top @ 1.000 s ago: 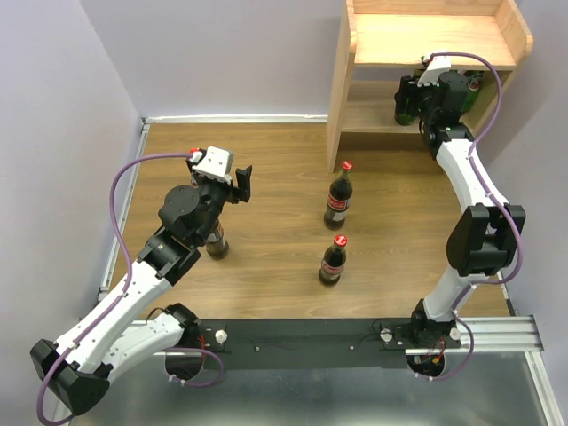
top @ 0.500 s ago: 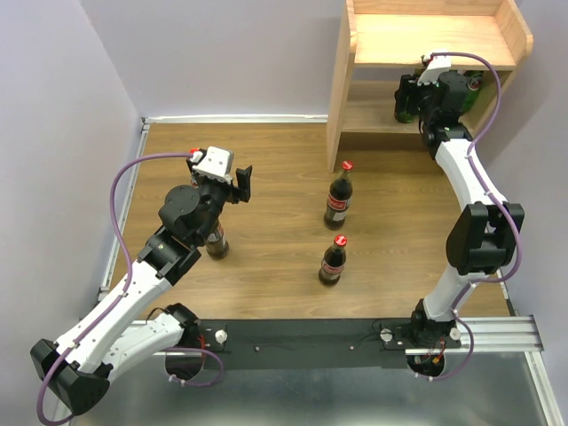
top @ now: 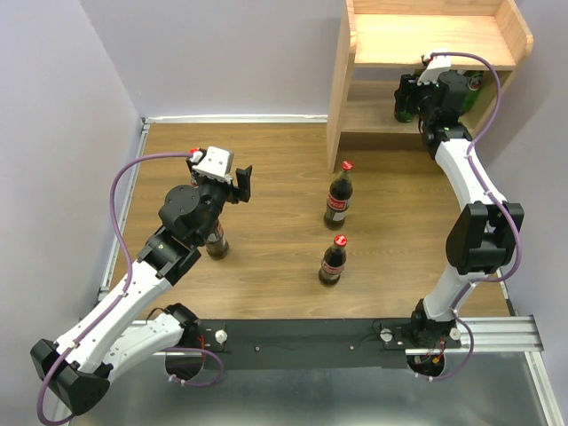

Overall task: Place and organize the beverage onto the shelf
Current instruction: Place the drink on the shelf.

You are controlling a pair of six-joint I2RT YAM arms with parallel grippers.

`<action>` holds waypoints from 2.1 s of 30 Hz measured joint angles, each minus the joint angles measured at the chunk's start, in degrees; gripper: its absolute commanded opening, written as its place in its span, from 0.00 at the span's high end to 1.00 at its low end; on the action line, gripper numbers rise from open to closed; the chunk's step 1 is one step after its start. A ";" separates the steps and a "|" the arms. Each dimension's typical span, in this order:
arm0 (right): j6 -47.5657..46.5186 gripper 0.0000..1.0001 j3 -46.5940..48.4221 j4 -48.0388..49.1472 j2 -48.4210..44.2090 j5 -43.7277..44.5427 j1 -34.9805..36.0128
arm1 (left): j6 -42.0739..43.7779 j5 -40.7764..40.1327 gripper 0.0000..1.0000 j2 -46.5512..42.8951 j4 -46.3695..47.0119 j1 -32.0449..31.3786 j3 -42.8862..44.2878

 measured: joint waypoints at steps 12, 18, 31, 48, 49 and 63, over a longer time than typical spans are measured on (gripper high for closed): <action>1.55 0.38 -0.04 0.35 0.00 -1.27 0.02 | 0.00 0.00 0.21 0.00 0.02 0.00 0.00; 1.95 0.34 -0.28 0.83 0.00 -1.66 0.02 | 0.00 0.00 0.21 0.00 0.02 0.00 0.00; 1.97 0.30 -1.05 2.29 -0.02 -2.12 0.00 | 0.00 0.00 0.21 -0.02 0.02 0.00 0.00; 1.97 0.23 -1.99 3.37 -0.28 -2.43 0.00 | 0.00 0.00 0.21 -0.02 0.02 0.07 0.00; 2.01 0.22 -1.99 3.48 -0.28 -2.47 0.00 | 0.00 0.00 0.21 -0.02 0.02 0.07 0.00; 2.43 0.20 -2.14 4.28 -0.28 -2.93 0.00 | 0.00 0.00 0.21 -0.02 0.02 0.07 0.00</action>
